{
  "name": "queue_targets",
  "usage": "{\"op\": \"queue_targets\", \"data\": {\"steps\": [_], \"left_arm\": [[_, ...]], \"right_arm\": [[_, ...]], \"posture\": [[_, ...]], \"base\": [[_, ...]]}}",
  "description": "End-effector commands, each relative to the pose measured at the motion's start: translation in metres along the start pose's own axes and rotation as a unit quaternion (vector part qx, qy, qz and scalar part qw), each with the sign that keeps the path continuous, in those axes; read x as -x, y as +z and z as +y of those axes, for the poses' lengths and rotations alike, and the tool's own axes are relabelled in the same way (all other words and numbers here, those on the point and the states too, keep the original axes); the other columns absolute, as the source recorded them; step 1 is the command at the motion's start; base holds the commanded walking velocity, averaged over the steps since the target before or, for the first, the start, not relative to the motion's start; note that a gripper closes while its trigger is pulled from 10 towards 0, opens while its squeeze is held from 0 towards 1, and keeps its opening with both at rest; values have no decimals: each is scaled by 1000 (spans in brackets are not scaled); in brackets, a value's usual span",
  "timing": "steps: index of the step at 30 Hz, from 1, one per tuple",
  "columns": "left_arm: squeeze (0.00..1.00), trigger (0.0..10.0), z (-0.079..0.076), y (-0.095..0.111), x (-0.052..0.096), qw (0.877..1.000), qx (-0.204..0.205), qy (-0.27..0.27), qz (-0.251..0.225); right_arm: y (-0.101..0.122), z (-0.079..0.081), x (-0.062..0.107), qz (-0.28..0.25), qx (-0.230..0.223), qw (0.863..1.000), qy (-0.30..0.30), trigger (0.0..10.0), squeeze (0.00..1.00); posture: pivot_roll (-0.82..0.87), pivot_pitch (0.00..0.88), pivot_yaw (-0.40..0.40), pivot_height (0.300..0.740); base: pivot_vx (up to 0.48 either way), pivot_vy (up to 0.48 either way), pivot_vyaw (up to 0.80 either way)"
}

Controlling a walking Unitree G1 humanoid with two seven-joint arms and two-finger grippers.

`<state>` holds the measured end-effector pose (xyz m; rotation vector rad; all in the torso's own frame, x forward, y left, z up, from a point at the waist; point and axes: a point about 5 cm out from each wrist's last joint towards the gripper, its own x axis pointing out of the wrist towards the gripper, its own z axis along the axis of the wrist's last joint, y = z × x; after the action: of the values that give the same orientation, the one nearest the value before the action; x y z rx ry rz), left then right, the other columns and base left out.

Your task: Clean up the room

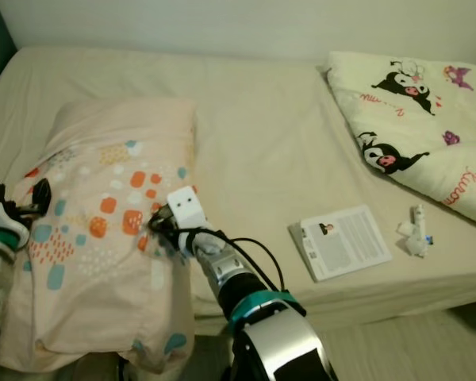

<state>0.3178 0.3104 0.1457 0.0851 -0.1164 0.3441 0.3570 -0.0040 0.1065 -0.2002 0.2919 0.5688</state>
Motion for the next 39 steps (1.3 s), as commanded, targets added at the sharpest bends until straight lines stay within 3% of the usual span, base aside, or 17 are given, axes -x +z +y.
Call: {"op": "queue_targets", "data": {"steps": [1,3,5,6,8,10,13,14,15,16,18,19,20,22,29,32,39], "left_arm": [[0,10000,12,-7,4,999,-28,21,13],[0,10000,12,-7,4,999,-28,21,13],[0,10000,25,8,6,997,-68,24,-12],[0,10000,25,8,6,997,-68,24,-12],[0,10000,6,21,14,995,-82,-37,-48],[0,10000,-10,22,19,994,-73,-66,-56],[0,10000,-23,20,24,993,-63,-84,-58],[0,10000,-40,14,30,992,-45,-103,-55],[0,10000,-40,14,30,992,-45,-103,-55],[0,10000,-65,5,39,989,-37,-135,-46],[0,10000,-65,5,39,989,-37,-135,-46],[0,10000,-84,0,46,986,-34,-157,-42],[0,10000,-84,0,46,986,-34,-157,-42],[0,10000,-108,-4,52,983,-34,-176,-34],[0,10000,-125,-10,54,976,-57,-210,-21],[0,10000,-137,-10,56,969,-69,-236,-7],[0,10000,-136,-19,59,969,-80,-233,8]], "right_arm": [[1,63,-5,-1,-33,997,73,10000,0],[1,63,-5,-1,-33,997,73,10000,0],[-3,17,-1,-22,-65,997,24,10000,0],[-3,17,-1,-22,-65,997,24,10000,0],[-2,-34,12,-65,-94,993,-29,10000,0],[-3,-53,20,-85,-104,989,-54,10000,0],[-5,-64,26,-100,-111,986,-73,10000,0],[-8,-74,35,-120,-119,981,-96,10000,0],[-8,-74,35,-120,-119,981,-96,10000,0],[-16,-78,45,-141,-128,974,-126,10000,0],[-16,-78,45,-141,-128,974,-126,10000,0],[-25,-80,55,-148,-130,968,-157,10000,0],[-25,-80,55,-148,-130,968,-157,10000,0],[-43,-78,70,-159,-144,953,-212,10000,0],[-60,-77,82,-157,-167,941,-248,10000,0],[-70,-77,93,-153,-190,932,-269,10000,0],[-77,-75,103,-140,-217,923,-286,10000,0]], "posture": [[201,74,-82,595],[201,74,-82,595],[182,51,-81,595],[182,51,-81,595],[172,22,-89,595],[165,18,-90,595],[161,16,-91,595],[153,5,-89,595],[153,5,-89,595],[134,0,-74,595],[134,0,-74,595],[124,0,-68,595],[124,0,-68,595],[110,0,-45,595],[106,0,-15,595],[91,0,57,600],[81,0,86,630]], "base": [[0,0,0],[0,0,0],[0,0,0],[0,0,0],[0,0,0],[0,0,0],[0,0,0],[0,0,0],[0,0,0],[0,0,0],[0,0,0],[0,0,0],[0,0,0],[0,0,0],[0,0,0],[0,0,0],[0,0,0]]}}
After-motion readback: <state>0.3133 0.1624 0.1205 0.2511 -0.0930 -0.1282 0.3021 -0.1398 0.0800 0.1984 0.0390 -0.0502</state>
